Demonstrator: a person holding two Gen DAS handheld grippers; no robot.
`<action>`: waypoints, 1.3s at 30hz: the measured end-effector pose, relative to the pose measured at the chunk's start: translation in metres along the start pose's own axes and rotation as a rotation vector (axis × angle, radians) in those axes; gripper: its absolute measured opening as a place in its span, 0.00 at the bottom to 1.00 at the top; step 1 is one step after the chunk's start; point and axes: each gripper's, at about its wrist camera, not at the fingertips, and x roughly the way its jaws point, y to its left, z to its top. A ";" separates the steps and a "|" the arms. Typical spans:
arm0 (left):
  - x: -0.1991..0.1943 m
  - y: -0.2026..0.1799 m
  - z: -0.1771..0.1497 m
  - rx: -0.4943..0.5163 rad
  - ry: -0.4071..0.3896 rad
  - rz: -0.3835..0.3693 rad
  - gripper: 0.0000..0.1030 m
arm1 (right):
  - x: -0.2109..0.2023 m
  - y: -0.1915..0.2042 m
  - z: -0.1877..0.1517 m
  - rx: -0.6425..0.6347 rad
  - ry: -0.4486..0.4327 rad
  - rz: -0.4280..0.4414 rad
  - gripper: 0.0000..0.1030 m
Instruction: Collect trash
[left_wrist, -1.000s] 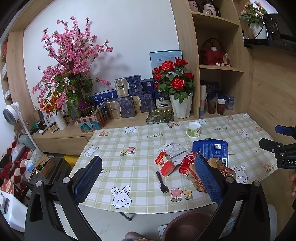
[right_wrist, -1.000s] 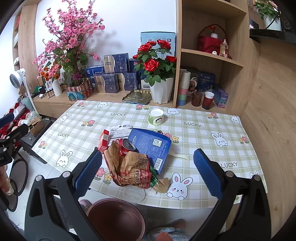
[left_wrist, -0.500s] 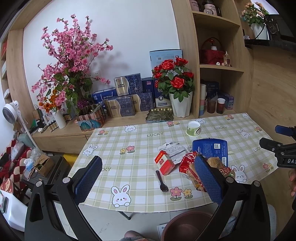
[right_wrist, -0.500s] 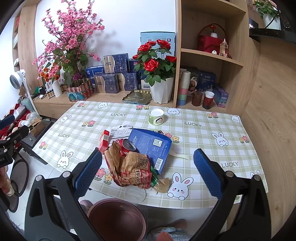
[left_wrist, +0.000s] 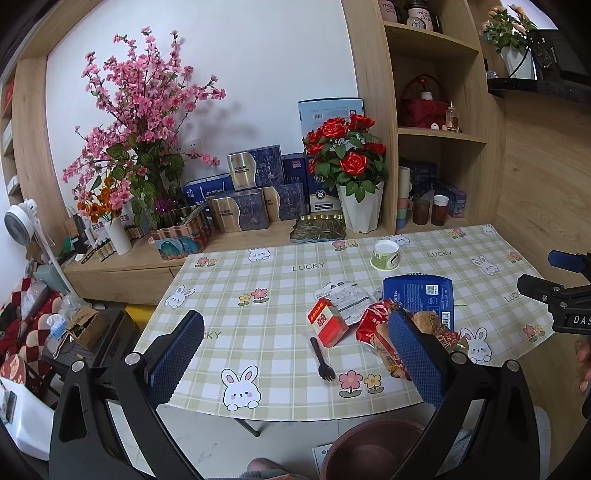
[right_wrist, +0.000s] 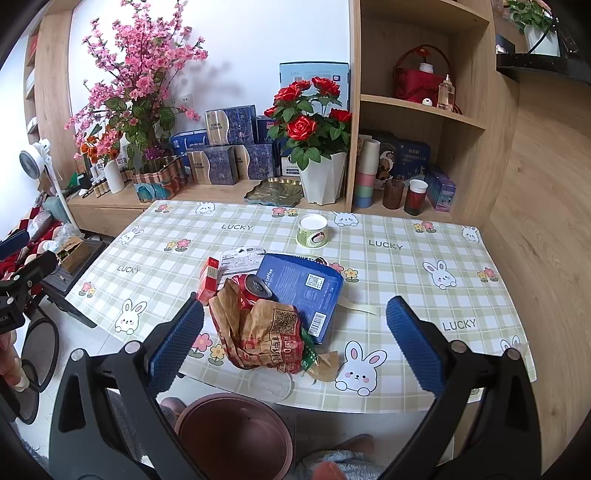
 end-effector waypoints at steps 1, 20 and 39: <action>0.000 0.000 0.000 0.000 0.000 0.001 0.95 | 0.000 0.000 0.000 0.000 0.000 0.001 0.95; 0.001 -0.003 -0.009 0.002 0.012 -0.006 0.95 | 0.003 0.002 -0.006 0.010 0.014 -0.004 0.95; 0.022 0.012 -0.025 -0.025 0.069 -0.020 0.95 | 0.023 -0.007 -0.048 0.034 -0.043 0.033 0.95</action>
